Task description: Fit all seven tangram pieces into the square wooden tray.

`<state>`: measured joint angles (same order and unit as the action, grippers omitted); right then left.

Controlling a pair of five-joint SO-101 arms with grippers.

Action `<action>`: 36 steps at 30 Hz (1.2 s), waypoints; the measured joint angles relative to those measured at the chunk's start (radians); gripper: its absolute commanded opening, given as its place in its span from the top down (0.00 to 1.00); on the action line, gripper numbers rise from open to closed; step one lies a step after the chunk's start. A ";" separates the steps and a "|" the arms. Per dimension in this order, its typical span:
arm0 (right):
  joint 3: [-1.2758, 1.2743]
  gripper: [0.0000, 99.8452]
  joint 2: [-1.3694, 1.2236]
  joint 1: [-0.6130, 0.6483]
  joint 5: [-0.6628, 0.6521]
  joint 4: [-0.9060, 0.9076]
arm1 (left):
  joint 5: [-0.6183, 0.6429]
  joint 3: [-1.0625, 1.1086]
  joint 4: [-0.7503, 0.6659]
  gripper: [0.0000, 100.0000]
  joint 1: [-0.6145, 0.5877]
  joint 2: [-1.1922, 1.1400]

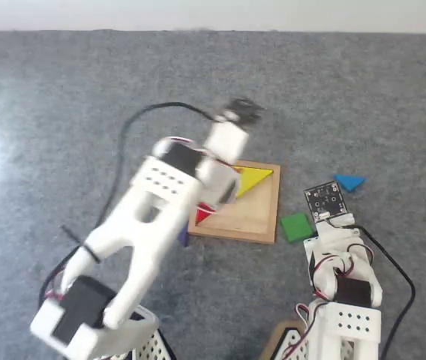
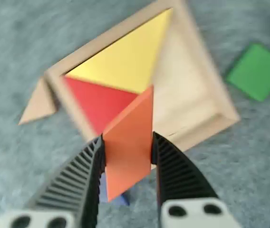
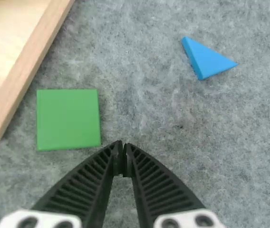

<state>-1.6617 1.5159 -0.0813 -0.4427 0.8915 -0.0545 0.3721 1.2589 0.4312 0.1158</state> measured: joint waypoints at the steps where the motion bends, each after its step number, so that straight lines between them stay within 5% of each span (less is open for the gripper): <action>1: 0.000 0.99 0.000 0.000 0.000 0.000 | 0.000 -0.018 0.000 0.98 0.023 -0.029; 15: 0.000 0.99 0.000 0.000 0.000 0.000 | 0.164 -0.298 -0.160 0.98 0.057 -0.540; 36: 0.000 0.99 0.000 0.000 0.000 -0.028 | 0.212 -0.336 -0.160 0.90 0.121 -0.568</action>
<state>-1.6617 1.5159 -0.0813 -0.4427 0.8638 0.1573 0.0361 1.0994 0.5524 -0.4519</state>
